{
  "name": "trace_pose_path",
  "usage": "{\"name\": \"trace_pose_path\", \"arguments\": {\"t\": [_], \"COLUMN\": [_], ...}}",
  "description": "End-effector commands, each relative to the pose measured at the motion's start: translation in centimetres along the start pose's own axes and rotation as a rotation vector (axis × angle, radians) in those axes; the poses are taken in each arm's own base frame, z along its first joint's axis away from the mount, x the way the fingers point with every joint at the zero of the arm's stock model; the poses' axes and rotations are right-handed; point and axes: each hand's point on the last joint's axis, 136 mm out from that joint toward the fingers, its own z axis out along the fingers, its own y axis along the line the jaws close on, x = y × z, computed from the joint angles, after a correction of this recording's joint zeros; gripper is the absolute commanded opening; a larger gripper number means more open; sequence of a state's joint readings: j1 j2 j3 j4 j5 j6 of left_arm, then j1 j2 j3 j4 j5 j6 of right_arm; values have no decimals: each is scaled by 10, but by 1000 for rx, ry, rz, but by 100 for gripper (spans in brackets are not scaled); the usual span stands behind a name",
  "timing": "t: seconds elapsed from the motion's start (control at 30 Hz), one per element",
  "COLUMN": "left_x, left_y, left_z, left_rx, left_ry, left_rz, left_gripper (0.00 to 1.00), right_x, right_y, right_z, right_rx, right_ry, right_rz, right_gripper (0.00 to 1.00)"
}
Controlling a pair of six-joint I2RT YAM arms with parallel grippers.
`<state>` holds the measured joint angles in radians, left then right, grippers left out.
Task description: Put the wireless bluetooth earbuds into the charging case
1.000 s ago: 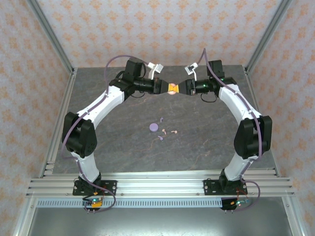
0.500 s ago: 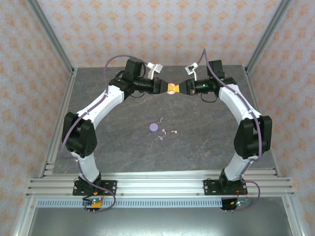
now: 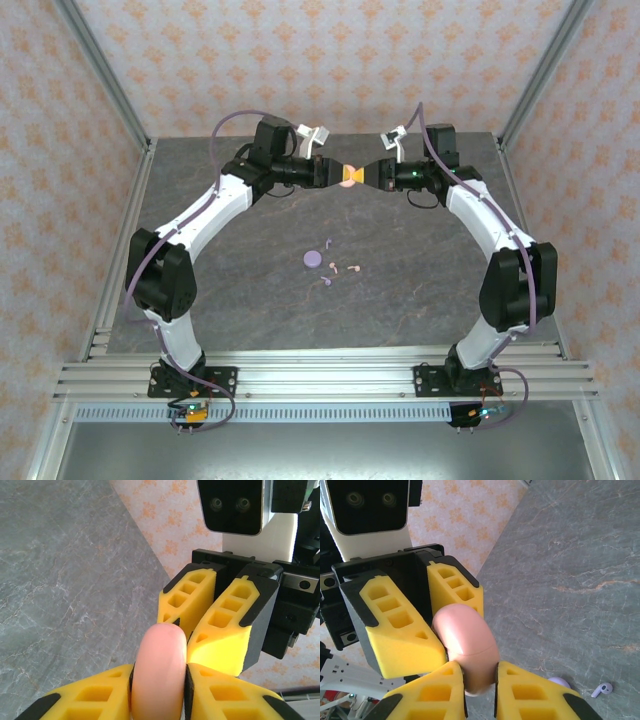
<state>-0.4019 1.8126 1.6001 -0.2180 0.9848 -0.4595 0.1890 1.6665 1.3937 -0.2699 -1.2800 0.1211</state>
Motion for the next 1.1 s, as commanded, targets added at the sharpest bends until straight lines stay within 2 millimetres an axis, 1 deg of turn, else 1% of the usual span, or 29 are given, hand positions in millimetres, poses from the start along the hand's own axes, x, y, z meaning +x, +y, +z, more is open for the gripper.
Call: {"name": "trace_pose_path", "arguments": {"t": [0.0,0.13,0.2,0.27,0.37,0.47,0.53,0.67,0.83,1.07], "left_x": [-2,-2,-3,-2,-1,-1,-1,-1,0,-2], "left_y": [-34,-32,-33,-34,-34,-34,-37,-43,-51,-56], "left_z": [-4,-3,-3,-3,-3,-3,-4,-6,-6,-4], "left_rx": [71,71,76,81,74,72,78,96,127,148], "left_ry": [-22,-28,-29,-25,-16,-6,-1,16,54,78], "left_rz": [51,42,43,46,53,62,72,99,134,150], "left_gripper": [29,23,14,11,9,7,3,2,2,1], "right_x": [-11,-12,-10,-10,-10,-11,-11,-8,0,11], "right_y": [11,12,14,16,15,13,15,22,32,47], "right_z": [-3,-4,-4,-4,-5,-6,-7,-6,-8,-11], "right_rx": [5,6,-8,-13,-7,-3,-12,-54,-107,-160], "right_ry": [-46,-49,-41,-38,-37,-35,-30,2,54,109], "right_rz": [-61,-65,-65,-70,-72,-70,-75,-88,-106,-140], "right_gripper": [18,19,21,23,28,37,40,42,42,42]}}
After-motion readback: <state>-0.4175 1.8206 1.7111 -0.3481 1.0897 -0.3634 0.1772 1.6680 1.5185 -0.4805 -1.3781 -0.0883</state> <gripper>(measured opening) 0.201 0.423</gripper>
